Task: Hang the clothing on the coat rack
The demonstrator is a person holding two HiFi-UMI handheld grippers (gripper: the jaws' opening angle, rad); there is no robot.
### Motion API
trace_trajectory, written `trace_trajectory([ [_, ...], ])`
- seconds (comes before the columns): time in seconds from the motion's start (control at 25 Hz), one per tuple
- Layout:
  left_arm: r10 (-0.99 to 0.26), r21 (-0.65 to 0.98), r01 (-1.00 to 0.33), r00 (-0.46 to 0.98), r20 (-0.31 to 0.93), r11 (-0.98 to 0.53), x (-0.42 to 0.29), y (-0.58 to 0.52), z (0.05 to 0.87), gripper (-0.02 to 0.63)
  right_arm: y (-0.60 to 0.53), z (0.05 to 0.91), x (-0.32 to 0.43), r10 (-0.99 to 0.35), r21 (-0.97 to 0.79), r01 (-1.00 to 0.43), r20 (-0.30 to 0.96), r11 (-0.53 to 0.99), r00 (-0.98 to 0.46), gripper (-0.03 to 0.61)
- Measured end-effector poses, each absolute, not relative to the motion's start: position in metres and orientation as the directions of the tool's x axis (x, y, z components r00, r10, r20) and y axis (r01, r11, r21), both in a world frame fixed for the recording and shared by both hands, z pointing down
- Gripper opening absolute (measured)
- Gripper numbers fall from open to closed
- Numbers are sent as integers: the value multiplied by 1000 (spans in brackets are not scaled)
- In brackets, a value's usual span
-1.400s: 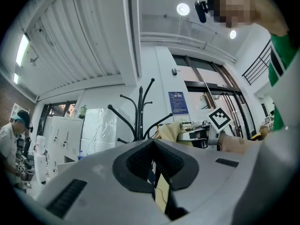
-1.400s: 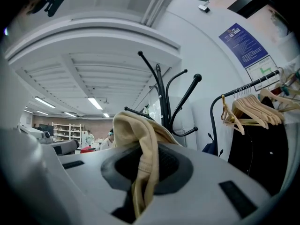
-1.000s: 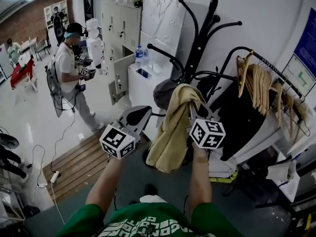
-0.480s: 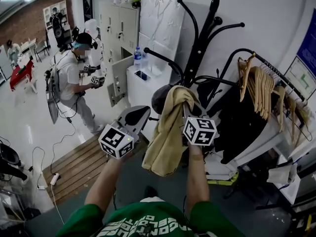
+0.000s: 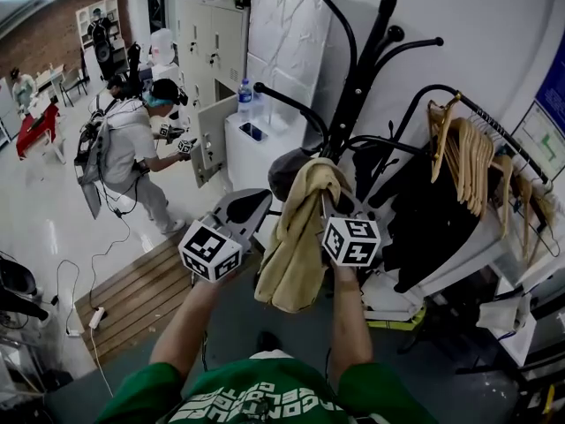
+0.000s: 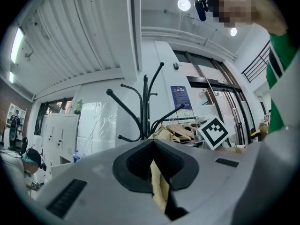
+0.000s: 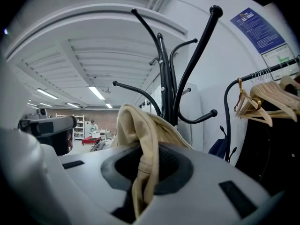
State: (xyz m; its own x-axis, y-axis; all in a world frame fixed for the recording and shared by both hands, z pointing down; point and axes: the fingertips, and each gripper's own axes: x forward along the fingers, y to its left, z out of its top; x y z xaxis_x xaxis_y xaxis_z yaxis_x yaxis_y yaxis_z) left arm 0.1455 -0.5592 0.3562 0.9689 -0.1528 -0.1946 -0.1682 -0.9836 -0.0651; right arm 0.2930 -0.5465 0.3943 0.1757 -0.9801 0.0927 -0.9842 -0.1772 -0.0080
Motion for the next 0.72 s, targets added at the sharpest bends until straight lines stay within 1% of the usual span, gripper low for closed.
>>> trace_trajectory([
  [0.44,-137,-52,-149,974,-180,-987,152,-552,366,5,-541,405,281,-987,-7,-990,77,-139,138,49],
  [0.72,-149,-42,-159,973,-177,-986,144,-547,368,5,-529,405,269,-991,-31,-994,81,-109,106,127],
])
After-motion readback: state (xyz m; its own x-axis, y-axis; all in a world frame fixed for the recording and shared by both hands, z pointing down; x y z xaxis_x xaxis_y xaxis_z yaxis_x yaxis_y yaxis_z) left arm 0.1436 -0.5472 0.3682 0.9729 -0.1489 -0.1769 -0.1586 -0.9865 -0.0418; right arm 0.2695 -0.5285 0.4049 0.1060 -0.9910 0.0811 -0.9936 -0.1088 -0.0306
